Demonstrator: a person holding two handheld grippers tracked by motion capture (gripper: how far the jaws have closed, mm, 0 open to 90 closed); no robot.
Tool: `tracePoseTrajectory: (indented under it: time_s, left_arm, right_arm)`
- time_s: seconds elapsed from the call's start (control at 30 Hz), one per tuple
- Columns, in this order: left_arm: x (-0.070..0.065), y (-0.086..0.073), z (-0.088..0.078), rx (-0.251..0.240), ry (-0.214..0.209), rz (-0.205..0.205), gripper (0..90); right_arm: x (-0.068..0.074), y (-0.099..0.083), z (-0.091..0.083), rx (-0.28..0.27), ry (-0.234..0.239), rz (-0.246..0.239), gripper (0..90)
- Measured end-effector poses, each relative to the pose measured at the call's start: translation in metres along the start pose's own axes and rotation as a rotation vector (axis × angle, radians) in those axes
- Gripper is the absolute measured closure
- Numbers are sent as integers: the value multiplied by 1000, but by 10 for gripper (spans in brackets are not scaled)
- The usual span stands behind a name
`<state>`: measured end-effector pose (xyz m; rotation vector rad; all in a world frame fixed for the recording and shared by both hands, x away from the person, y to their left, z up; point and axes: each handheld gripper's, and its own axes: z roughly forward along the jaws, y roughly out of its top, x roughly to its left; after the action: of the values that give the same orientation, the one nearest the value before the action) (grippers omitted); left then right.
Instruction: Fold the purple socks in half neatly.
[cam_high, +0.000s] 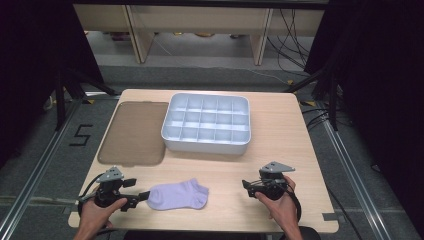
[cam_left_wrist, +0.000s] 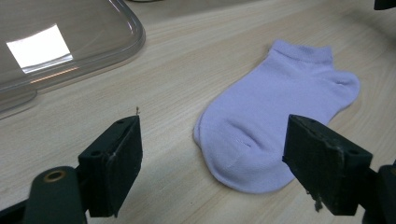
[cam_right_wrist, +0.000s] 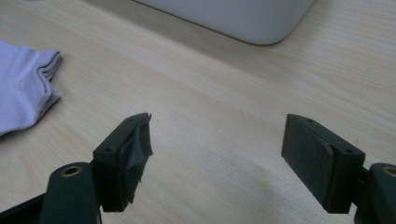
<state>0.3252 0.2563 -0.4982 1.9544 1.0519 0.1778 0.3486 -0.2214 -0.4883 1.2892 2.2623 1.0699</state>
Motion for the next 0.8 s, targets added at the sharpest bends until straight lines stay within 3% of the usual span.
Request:
tracePoseTrajectory:
  time_s: [0.03, 0.4, 0.47, 0.57, 0.8]
  left_arm:
    - [0, 0, 0, -1, 0, -1, 191]
    - [-1, 0, 1, 5, 3, 4, 191]
    - [-1, 0, 1, 3, 6, 10, 190]
    - [-1, -1, 2, -5, 16, 14, 186]
    - [-1, 0, 1, -1, 8, 17, 187]
  right_arm:
    - [2, 1, -2, 17, -5, 16, 255]
    - [6, 2, -2, 16, 8, 4, 287]
    - [6, 3, 0, 1, 28, -19, 287]
    - [12, 6, 1, -9, 82, 8, 287]
    - [23, 11, 7, 4, 99, -50, 328]
